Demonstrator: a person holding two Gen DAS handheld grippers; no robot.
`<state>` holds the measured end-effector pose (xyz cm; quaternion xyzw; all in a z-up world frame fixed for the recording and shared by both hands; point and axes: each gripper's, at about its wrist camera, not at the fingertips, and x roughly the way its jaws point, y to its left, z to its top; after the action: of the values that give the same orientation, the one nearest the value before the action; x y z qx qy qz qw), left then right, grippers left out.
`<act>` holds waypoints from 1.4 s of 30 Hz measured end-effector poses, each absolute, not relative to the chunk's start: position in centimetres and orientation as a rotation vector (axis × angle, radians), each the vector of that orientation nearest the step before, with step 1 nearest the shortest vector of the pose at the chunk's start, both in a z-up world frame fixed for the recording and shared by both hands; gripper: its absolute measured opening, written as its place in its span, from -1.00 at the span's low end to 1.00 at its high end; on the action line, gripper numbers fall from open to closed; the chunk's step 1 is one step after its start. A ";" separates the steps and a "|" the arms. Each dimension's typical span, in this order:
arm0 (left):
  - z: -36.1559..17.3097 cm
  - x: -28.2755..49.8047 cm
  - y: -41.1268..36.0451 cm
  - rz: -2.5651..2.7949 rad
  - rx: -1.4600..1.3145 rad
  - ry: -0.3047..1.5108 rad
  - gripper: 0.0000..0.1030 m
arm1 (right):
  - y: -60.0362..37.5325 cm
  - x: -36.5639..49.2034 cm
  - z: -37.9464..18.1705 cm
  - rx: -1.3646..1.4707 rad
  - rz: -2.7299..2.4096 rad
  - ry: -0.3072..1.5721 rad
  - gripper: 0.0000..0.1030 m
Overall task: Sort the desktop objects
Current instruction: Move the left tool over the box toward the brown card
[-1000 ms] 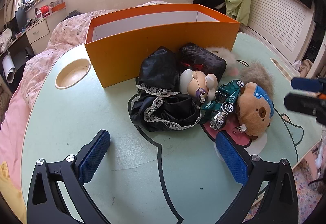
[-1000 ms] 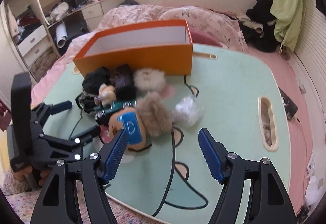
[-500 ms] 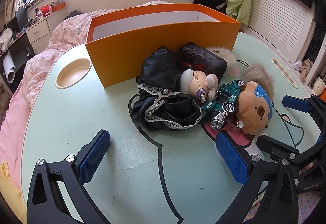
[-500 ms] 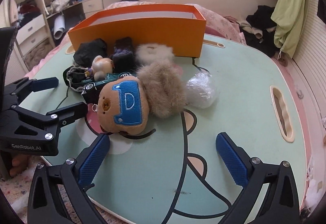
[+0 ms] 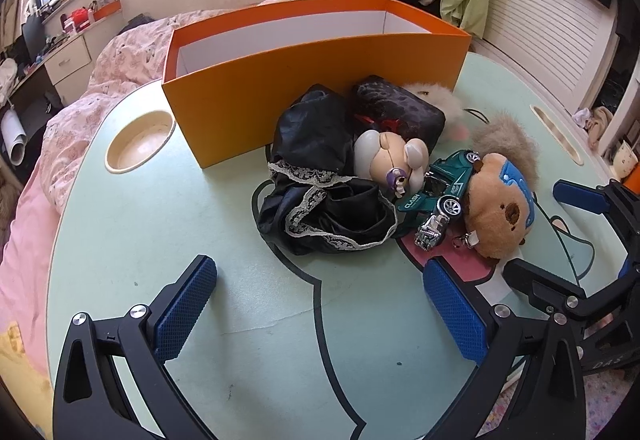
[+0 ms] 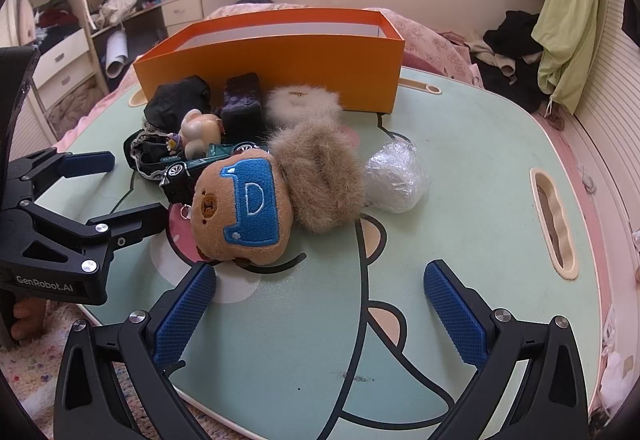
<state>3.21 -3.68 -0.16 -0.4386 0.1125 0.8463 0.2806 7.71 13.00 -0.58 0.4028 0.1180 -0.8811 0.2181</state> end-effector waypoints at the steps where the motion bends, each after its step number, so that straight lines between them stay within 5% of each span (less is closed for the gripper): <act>1: 0.0 2.9 -3.7 2.264 -1.221 0.302 0.99 | 13.0 7.7 -0.6 1.115 -2.439 0.327 1.00; 8: 3.4 1.8 -5.8 2.206 -1.265 0.068 1.00 | 13.0 7.7 -0.6 1.115 -2.438 0.327 1.00; 16: 8.4 -3.0 -3.1 2.365 -1.452 0.323 0.99 | 12.8 7.8 -0.5 1.109 -2.438 0.325 1.00; 38: 5.9 -6.2 1.9 2.145 -1.682 0.233 0.99 | 12.7 7.9 -0.4 1.114 -2.438 0.326 1.00; 42: 6.7 -6.6 0.4 2.157 -1.658 0.201 0.99 | 13.7 6.7 2.4 1.105 -2.425 0.259 0.61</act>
<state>-6.61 0.45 6.69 -0.5947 0.0720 0.7739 0.2054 6.67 13.66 2.41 0.4018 0.0942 -0.8814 0.2298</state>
